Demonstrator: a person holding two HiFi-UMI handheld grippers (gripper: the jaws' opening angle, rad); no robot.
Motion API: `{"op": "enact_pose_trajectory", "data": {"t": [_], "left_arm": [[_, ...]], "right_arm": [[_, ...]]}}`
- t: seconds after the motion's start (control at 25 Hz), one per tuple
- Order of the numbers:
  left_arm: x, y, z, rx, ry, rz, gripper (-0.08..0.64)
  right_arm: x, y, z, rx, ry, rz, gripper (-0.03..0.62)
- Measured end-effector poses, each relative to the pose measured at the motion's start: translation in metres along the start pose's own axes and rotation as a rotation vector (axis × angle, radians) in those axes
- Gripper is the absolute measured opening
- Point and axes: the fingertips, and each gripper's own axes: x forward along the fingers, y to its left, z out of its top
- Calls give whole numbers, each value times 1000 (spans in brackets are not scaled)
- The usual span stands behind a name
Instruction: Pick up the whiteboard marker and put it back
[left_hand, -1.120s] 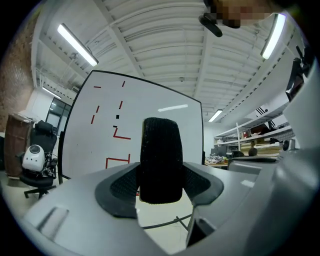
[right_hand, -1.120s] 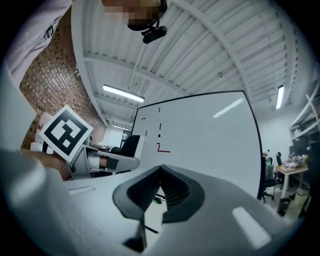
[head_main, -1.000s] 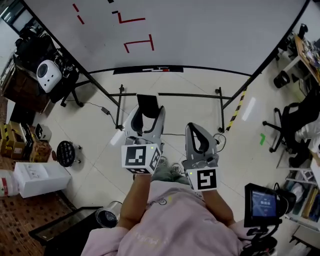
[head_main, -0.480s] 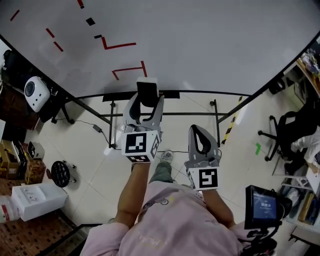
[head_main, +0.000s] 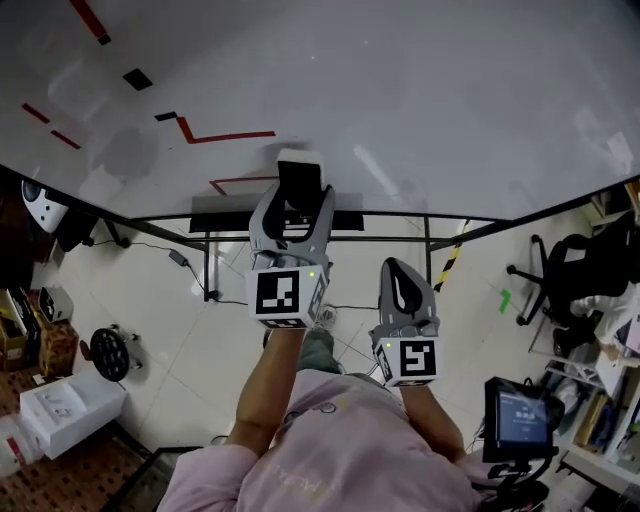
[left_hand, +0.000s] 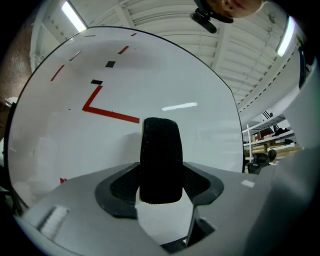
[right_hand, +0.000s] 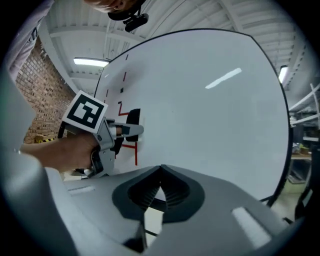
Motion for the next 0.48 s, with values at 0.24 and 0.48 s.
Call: {"op": "enact_pose_trajectory", "data": {"t": [0.24, 0.48], "left_arm": [[15, 14, 6, 53, -89, 27, 261], [19, 11, 6, 156, -113, 42, 262]], "right_arm": [[29, -18, -4, 30, 29, -34, 5], [38, -31, -16, 47, 77, -73, 5]]}}
